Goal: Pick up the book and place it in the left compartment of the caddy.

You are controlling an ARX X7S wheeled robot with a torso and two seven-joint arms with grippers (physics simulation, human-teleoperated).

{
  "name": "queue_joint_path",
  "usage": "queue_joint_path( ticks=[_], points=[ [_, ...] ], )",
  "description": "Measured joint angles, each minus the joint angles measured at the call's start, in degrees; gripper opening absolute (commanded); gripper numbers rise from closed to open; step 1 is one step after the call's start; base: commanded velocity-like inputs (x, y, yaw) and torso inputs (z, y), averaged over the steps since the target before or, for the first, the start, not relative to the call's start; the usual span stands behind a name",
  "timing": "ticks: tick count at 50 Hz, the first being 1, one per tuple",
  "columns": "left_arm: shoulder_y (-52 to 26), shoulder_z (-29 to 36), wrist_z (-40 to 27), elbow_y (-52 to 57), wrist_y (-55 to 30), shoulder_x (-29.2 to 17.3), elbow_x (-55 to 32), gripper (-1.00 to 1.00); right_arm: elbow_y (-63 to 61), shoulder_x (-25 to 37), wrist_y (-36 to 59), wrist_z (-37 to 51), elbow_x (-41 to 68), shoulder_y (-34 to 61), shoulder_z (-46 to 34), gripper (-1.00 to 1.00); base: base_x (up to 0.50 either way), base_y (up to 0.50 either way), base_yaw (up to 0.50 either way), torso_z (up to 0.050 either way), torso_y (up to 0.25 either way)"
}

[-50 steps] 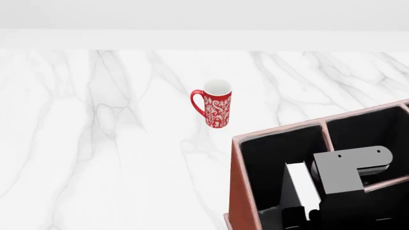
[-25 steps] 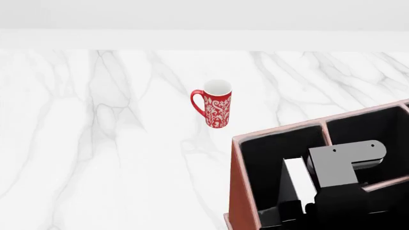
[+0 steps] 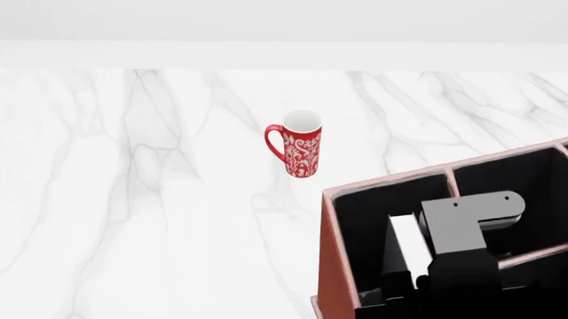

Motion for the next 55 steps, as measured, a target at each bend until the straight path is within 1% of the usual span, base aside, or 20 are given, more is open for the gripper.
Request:
queue_joint_path(
  ticks=[45, 46, 55],
  points=[
    [0.57, 0.08, -0.16, 0.22, 0.74, -0.38, -0.24, 1.0, 0.61, -0.38, -2.63, -2.06, -2.16, -2.43, -1.06, -1.0, 0.0, 0.0, 0.0, 0.0, 0.001],
    [0.58, 0.1, -0.16, 0.21, 0.76, -0.39, -0.23, 1.0, 0.63, -0.38, -2.65, -2.07, -2.12, -2.44, -1.03, 1.0, 0.0, 0.0, 0.0, 0.0, 0.0],
    [0.67, 0.1, -0.19, 0.21, 0.9, -0.46, -0.3, 1.0, 0.82, -0.47, -2.49, -2.4, -2.98, -2.05, -0.07, 1.0, 0.0, 0.0, 0.0, 0.0, 0.0]
  ],
)
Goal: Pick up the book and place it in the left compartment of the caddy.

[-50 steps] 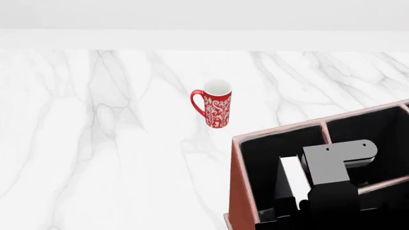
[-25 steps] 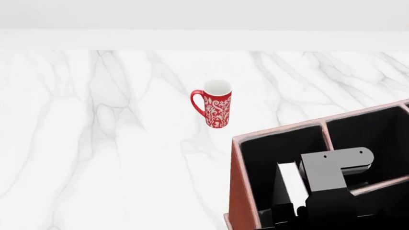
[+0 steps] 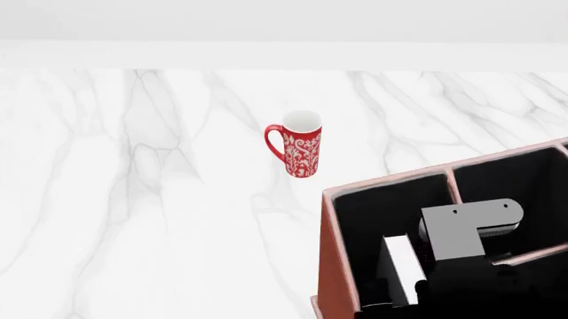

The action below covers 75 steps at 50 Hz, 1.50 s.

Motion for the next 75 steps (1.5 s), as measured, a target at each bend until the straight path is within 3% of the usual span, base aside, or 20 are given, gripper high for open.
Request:
queue_joint_path(
  ticks=[24, 54, 75],
  points=[
    [0.16, -0.09, -0.24, 0.14, 0.14, -0.25, -0.41, 1.0, -5.0, 1.14, 0.63, 2.81, 2.6, 1.31, 2.28, 1.0, 0.0, 0.0, 0.0, 0.0, 0.0],
    [0.92, -2.48, -0.7, 1.63, 0.74, -0.22, -2.63, 1.0, -24.59, 5.34, -1.75, 16.15, 13.76, 5.77, 10.27, 1.0, 0.0, 0.0, 0.0, 0.0, 0.0],
    [1.74, -5.25, -1.41, 3.36, 1.04, -0.1, -5.59, 1.0, -36.71, 8.59, -6.7, 22.73, 16.08, 3.25, 14.9, 1.0, 0.0, 0.0, 0.0, 0.0, 0.0]
  ],
)
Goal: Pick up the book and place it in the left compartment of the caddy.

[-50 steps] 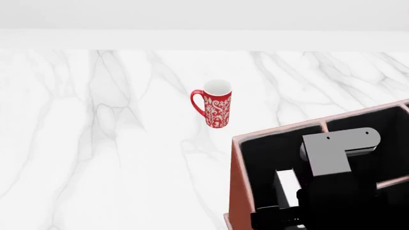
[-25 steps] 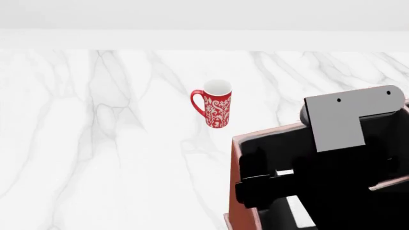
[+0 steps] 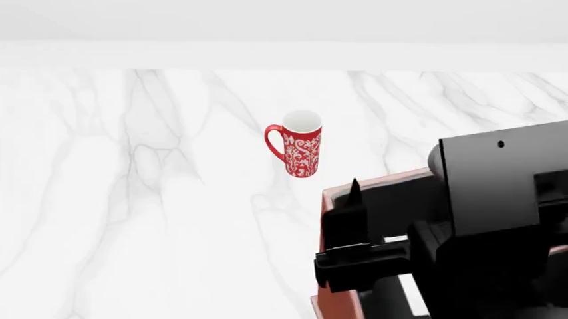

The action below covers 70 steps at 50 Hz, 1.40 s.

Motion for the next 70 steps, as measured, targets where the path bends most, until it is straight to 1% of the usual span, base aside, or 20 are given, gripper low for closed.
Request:
queue_joint_path(
  ticks=[12, 30, 42, 53, 70],
  points=[
    [0.49, -1.52, -0.42, 0.95, 0.08, -0.04, -2.02, 1.0, -6.4, 1.22, -1.63, 4.13, 1.17, -0.23, 1.51, 1.0, 0.0, 0.0, 0.0, 0.0, 0.0],
    [1.31, -2.96, -0.62, 2.01, 0.6, -0.01, -3.86, 1.0, -12.73, 1.57, -2.42, 8.41, 2.56, 0.85, 2.19, 1.0, 0.0, 0.0, 0.0, 0.0, 0.0],
    [1.66, -3.41, -0.79, 2.43, 0.91, -0.05, -4.64, 1.0, -16.04, 1.29, -2.27, 10.09, 0.79, 0.32, 2.18, 1.0, 0.0, 0.0, 0.0, 0.0, 0.0],
    [1.89, -3.02, -0.85, 2.71, 1.18, 0.01, -4.61, 1.0, -17.56, 1.38, -3.78, 9.08, -2.92, -2.66, 3.46, 1.0, 0.0, 0.0, 0.0, 0.0, 0.0],
    [2.34, -2.69, -1.01, 3.21, 1.59, 0.01, -4.87, 1.0, -16.38, 0.28, -7.84, 1.8, -13.76, -10.0, 5.64, 1.0, 0.0, 0.0, 0.0, 0.0, 0.0]
  ],
)
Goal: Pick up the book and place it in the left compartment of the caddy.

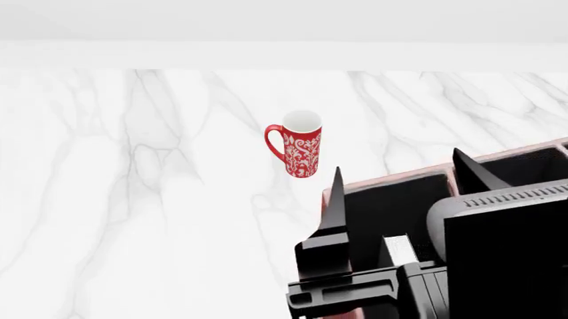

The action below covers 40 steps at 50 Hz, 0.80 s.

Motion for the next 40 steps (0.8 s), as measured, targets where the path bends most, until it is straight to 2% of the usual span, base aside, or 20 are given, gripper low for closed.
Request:
queue_joint_path(
  ticks=[20, 40],
  points=[
    [0.19, -1.05, -0.61, 0.35, 0.66, -0.06, -2.21, 1.0, -2.7, -1.39, -6.35, -4.9, -11.55, -7.89, 2.6, 1.0, 0.0, 0.0, 0.0, 0.0, 0.0],
    [0.4, -1.16, -0.8, 0.35, 1.27, -0.21, -2.76, 1.0, -4.48, -1.72, -9.48, -7.59, -21.45, -11.7, 3.0, 1.0, 0.0, 0.0, 0.0, 0.0, 0.0]
  ],
)
